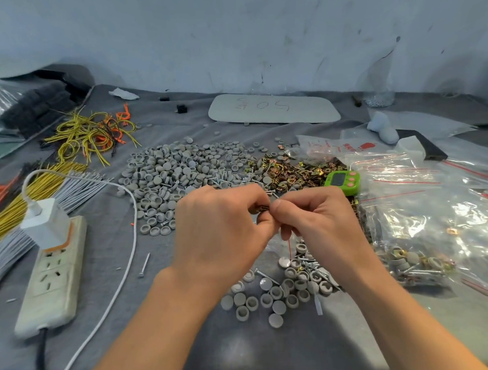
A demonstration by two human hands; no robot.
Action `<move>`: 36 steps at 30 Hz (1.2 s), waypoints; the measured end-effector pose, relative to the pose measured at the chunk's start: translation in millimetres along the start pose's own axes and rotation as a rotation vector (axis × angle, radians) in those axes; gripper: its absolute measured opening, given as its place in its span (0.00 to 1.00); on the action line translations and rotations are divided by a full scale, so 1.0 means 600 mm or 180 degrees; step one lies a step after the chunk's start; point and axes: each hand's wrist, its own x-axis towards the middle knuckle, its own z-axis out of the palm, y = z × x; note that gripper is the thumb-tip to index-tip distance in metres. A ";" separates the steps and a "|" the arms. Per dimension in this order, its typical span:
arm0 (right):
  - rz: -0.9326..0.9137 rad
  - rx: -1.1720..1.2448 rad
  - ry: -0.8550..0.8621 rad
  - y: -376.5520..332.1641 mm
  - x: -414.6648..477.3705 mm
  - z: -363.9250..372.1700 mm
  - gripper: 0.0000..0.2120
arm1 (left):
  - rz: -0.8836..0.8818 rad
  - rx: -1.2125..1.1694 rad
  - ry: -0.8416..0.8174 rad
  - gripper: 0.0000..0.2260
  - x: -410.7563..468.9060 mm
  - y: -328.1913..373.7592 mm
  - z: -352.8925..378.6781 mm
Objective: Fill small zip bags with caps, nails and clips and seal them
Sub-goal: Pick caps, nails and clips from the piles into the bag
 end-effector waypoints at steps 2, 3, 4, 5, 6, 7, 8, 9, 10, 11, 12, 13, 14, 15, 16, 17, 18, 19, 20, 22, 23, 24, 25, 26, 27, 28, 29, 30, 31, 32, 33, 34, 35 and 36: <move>-0.0046 0.0038 -0.0013 -0.003 0.001 0.003 0.12 | -0.0056 0.0036 0.0043 0.01 -0.001 0.001 0.000; -0.0026 0.0032 0.0008 -0.004 0.001 0.006 0.13 | -0.0100 0.0051 0.0050 0.00 -0.001 0.001 0.000; 0.0016 0.0015 0.0040 -0.004 0.000 0.009 0.14 | -0.0139 0.0063 0.0045 0.01 -0.003 0.001 0.002; 0.0065 -0.0005 0.0077 -0.004 0.000 0.013 0.15 | -0.0178 0.0076 0.0021 0.01 -0.005 0.001 0.003; 0.0115 -0.0029 0.0116 -0.003 -0.001 0.018 0.15 | -0.0205 0.0093 -0.0012 0.02 -0.007 0.000 0.004; 0.0164 -0.0053 0.0155 -0.003 -0.002 0.024 0.15 | -0.0231 0.0108 -0.0047 0.02 -0.008 -0.001 0.004; 0.0210 -0.0059 0.0194 -0.003 -0.002 0.031 0.15 | -0.0273 0.0103 -0.0076 0.04 -0.009 -0.003 0.003; 0.0245 -0.0035 0.0227 -0.005 -0.003 0.036 0.15 | -0.0359 0.0061 -0.0104 0.05 -0.008 -0.005 0.001; 0.0266 0.0011 0.0244 -0.007 -0.003 0.042 0.15 | -0.0496 -0.0020 -0.0137 0.07 -0.006 -0.008 -0.001; 0.0277 0.0069 0.0241 -0.010 -0.003 0.045 0.14 | -0.0681 -0.0127 -0.0165 0.08 -0.002 -0.012 -0.003; 0.0281 0.0103 0.0243 -0.011 -0.003 0.047 0.14 | -0.0878 -0.0233 -0.0163 0.09 0.001 -0.016 -0.006; 0.0273 0.0084 0.0271 -0.011 -0.002 0.048 0.13 | -0.1056 -0.0311 -0.0132 0.09 0.006 -0.022 -0.009; 0.0253 -0.0030 0.0337 -0.009 -0.002 0.047 0.12 | -0.1208 -0.0364 -0.0084 0.09 0.009 -0.029 -0.012; 0.0216 -0.0255 0.0450 -0.006 -0.001 0.043 0.11 | -0.1355 -0.0411 -0.0029 0.07 0.012 -0.038 -0.017; 0.0153 -0.0557 0.0601 -0.003 -0.001 0.037 0.10 | -0.1517 -0.0470 0.0029 0.07 0.015 -0.050 -0.023; 0.0071 -0.0860 0.0738 0.000 -0.002 0.030 0.09 | -0.1697 -0.0542 0.0079 0.06 0.017 -0.061 -0.029; 0.0011 -0.1130 0.0800 0.001 -0.002 0.021 0.08 | -0.1876 -0.0635 0.0114 0.07 0.018 -0.074 -0.035; 0.0021 -0.1353 0.0724 0.003 -0.002 0.014 0.07 | -0.2053 -0.0727 0.0125 0.07 0.019 -0.084 -0.041; 0.0082 -0.1580 0.0491 0.004 -0.003 0.010 0.06 | -0.2206 -0.0800 0.0110 0.06 0.020 -0.093 -0.047; 0.0194 -0.2280 -0.0333 0.007 -0.005 0.015 0.06 | -0.2366 -0.0861 0.0022 0.07 0.019 -0.103 -0.055; 0.0225 -0.2670 -0.0765 0.010 -0.007 0.023 0.07 | -0.2384 -0.0842 -0.0042 0.09 0.017 -0.106 -0.057; 0.0245 -0.2933 -0.1089 0.012 -0.009 0.032 0.07 | -0.2384 -0.0780 -0.0129 0.10 0.013 -0.109 -0.059; 0.0292 -0.3049 -0.1251 0.014 -0.010 0.040 0.08 | -0.2374 -0.0680 -0.0233 0.09 0.010 -0.111 -0.060; 0.0332 -0.3089 -0.1310 0.015 -0.012 0.044 0.09 | -0.2357 -0.0569 -0.0331 0.08 0.006 -0.114 -0.060; 0.0328 -0.3093 -0.1280 0.017 -0.013 0.045 0.09 | -0.2344 -0.0474 -0.0399 0.09 0.003 -0.117 -0.060; 0.0290 -0.3130 -0.1228 0.018 -0.015 0.044 0.09 | -0.2344 -0.0425 -0.0438 0.09 0.001 -0.119 -0.059; 0.0229 -0.3174 -0.1148 0.018 -0.017 0.044 0.10 | -0.2357 -0.0417 -0.0462 0.09 0.000 -0.121 -0.059; 0.0145 -0.3193 -0.1039 0.016 -0.019 0.044 0.10 | -0.2363 -0.0422 -0.0467 0.09 0.000 -0.122 -0.059; 0.0091 -0.3139 -0.0919 0.014 -0.020 0.047 0.11 | -0.2357 -0.0423 -0.0458 0.10 0.000 -0.123 -0.060; 0.0106 -0.3032 -0.0841 0.009 -0.020 0.051 0.13 | -0.2332 -0.0407 -0.0445 0.10 0.000 -0.124 -0.061; 0.0155 -0.2915 -0.0836 0.005 -0.020 0.058 0.15 | -0.2302 -0.0373 -0.0441 0.10 0.000 -0.125 -0.061; 0.0187 -0.2869 -0.0944 0.002 -0.019 0.067 0.19 | -0.2281 -0.0339 -0.0437 0.11 -0.001 -0.126 -0.062; 0.0171 -0.2942 -0.1144 0.001 -0.019 0.074 0.22 | -0.2278 -0.0323 -0.0429 0.11 -0.002 -0.127 -0.064; 0.0137 -0.3065 -0.1344 0.002 -0.019 0.081 0.25 | -0.2284 -0.0321 -0.0426 0.11 -0.002 -0.129 -0.065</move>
